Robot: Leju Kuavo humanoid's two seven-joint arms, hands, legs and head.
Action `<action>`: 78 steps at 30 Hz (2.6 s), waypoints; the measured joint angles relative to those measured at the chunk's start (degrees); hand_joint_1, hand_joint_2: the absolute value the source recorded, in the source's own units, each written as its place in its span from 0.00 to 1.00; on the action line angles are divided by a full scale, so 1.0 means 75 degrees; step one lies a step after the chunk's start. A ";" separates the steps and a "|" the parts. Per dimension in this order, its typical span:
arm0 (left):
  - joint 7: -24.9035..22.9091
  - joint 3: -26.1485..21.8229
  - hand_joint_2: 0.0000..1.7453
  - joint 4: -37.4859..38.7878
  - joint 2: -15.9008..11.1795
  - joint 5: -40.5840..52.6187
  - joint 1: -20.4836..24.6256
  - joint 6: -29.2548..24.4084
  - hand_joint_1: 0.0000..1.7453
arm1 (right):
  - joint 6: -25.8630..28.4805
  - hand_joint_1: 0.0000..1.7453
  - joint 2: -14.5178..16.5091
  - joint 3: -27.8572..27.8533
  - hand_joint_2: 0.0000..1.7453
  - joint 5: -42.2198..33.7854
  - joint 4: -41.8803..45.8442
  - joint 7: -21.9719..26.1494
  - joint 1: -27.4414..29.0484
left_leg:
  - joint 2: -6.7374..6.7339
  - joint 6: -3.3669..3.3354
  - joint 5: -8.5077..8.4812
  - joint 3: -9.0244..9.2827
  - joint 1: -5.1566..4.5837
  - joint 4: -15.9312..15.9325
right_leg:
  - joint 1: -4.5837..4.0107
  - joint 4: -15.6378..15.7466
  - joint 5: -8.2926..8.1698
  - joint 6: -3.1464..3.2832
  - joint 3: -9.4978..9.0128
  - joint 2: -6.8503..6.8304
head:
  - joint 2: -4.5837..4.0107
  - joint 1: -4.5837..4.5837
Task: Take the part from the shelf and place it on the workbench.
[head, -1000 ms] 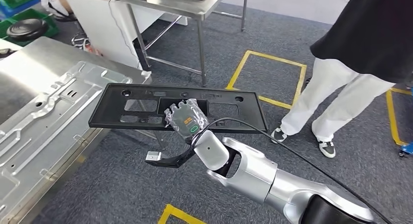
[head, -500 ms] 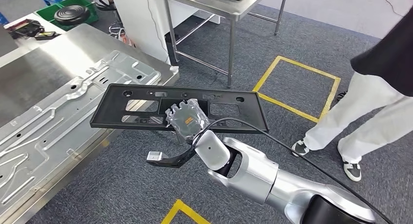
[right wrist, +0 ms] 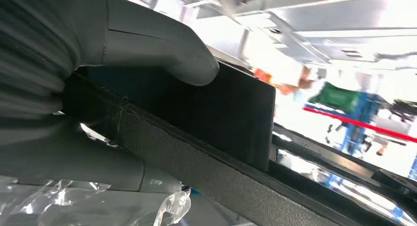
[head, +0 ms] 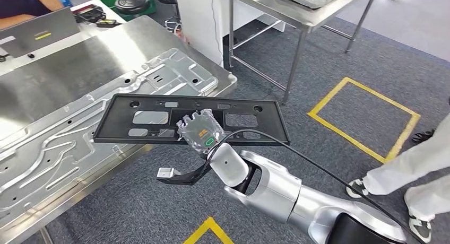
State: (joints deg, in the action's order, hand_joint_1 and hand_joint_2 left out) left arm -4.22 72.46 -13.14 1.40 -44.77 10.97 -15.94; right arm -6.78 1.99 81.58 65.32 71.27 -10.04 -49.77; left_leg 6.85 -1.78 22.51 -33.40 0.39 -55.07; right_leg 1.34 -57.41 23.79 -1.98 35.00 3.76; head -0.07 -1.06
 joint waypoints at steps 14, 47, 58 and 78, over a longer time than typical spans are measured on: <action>-0.0002 -0.0003 1.00 0.0000 -0.0017 -0.0028 0.0042 0.0001 0.00 | 0.0044 1.00 0.0116 0.0023 1.00 -0.0060 -0.0063 0.0017 0.0023 | -0.1252 0.0313 0.0089 -0.0335 0.0018 -0.0515 | -0.0048 0.0194 0.0166 0.0165 -0.0285 -0.1055 | 0.0000 -0.0019; 0.0013 -0.0009 1.00 0.0000 -0.0017 -0.0031 -0.0007 -0.0103 0.00 | 0.0111 1.00 0.0299 0.0138 1.00 -0.0064 -0.0299 0.0045 0.0091 | -0.1412 0.0158 -0.0085 -0.0076 -0.0087 0.0080 | -0.0134 0.0288 0.0182 0.0117 -0.0378 -0.1182 | 0.0001 -0.0021; 0.0011 -0.0009 1.00 0.0000 -0.0006 -0.0034 -0.0047 -0.0104 0.00 | 0.0069 1.00 0.0273 0.0144 1.00 -0.0315 -0.0379 0.0153 0.0152 | -0.0713 -0.0112 -0.0030 0.0052 0.0010 0.0109 | -0.0084 -0.1381 0.0607 -0.0067 0.0607 -0.0526 | 0.0001 0.0004; -0.0304 -0.0010 1.00 0.0000 -0.0012 -0.0093 -0.0068 -0.0110 0.00 | -0.0173 1.00 0.0224 0.0278 1.00 -0.0296 -0.0531 0.0286 0.0216 | -0.0637 0.0119 0.0082 0.0156 0.0033 0.0167 | -0.0156 0.0261 -0.0041 0.0106 -0.0088 -0.0420 | 0.0001 0.0051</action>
State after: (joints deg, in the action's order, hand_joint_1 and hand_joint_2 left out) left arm -6.50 72.38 -13.14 1.31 -45.46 10.46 -16.76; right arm -8.08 3.67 83.66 63.10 67.29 -7.90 -48.15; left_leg 2.07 -0.88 23.12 -32.24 0.64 -53.82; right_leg 0.17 -55.45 23.48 -1.19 34.34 0.61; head -0.07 -0.68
